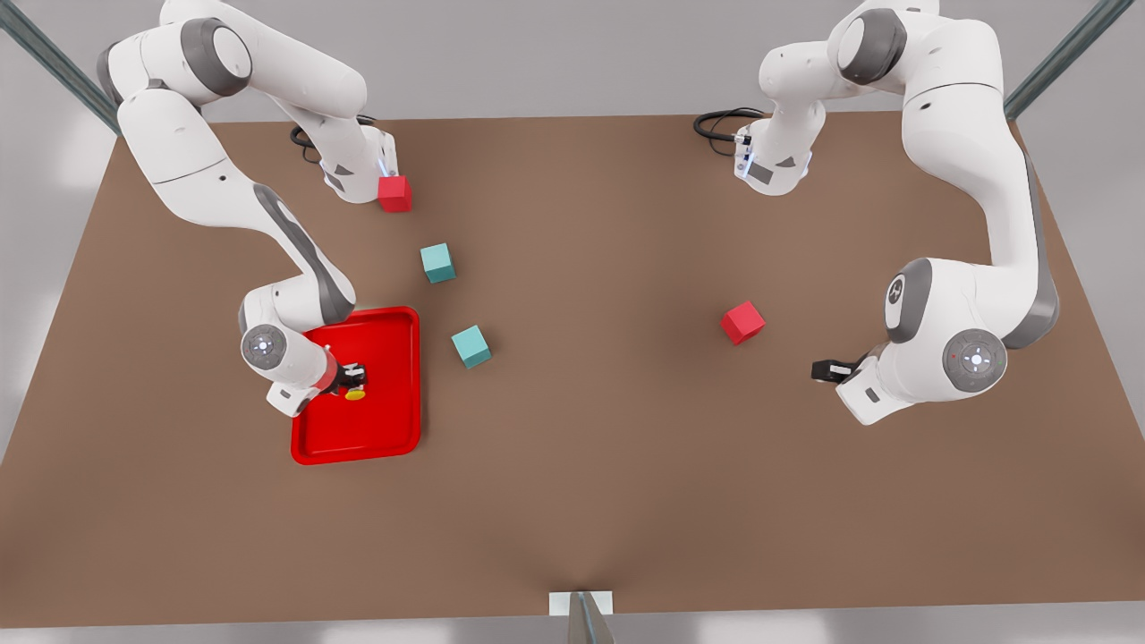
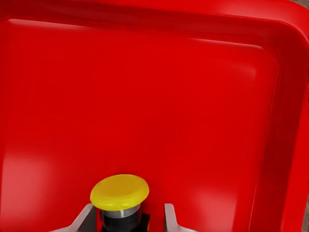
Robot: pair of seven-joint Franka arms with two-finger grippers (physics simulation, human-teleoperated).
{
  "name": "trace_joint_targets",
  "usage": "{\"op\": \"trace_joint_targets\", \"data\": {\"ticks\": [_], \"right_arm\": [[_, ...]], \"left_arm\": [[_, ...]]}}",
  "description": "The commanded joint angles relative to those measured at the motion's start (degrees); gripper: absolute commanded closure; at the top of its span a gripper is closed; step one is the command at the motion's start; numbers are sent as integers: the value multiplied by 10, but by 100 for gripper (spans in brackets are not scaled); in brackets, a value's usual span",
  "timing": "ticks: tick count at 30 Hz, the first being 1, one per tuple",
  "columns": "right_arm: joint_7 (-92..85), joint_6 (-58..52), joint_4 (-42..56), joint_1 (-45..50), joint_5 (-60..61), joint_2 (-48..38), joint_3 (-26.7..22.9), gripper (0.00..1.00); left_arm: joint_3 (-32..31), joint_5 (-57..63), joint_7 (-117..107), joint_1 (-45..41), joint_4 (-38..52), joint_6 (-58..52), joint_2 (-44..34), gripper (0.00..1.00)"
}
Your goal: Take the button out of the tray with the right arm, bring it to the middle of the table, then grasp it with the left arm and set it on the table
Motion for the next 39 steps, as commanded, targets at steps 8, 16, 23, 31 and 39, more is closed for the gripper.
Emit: {"op": "trace_joint_targets", "data": {"ticks": [8,16,23,31,39], "right_arm": [[3,0,-12,-6,-7,1,1,36],[14,0,-20,-9,-7,7,1,66],[14,-64,-16,-10,-2,-44,10,70],[160,-238,196,387,224,-55,-155,71],[308,-264,483,782,475,155,-463,71]], "left_arm": [[-1,0,0,0,-1,-8,-5,0],[-1,0,0,-1,-1,-9,-5,0],[0,0,-1,0,0,-8,-5,0],[-1,0,-1,0,0,-10,-8,0],[0,0,1,3,2,-5,-6,0]]}}
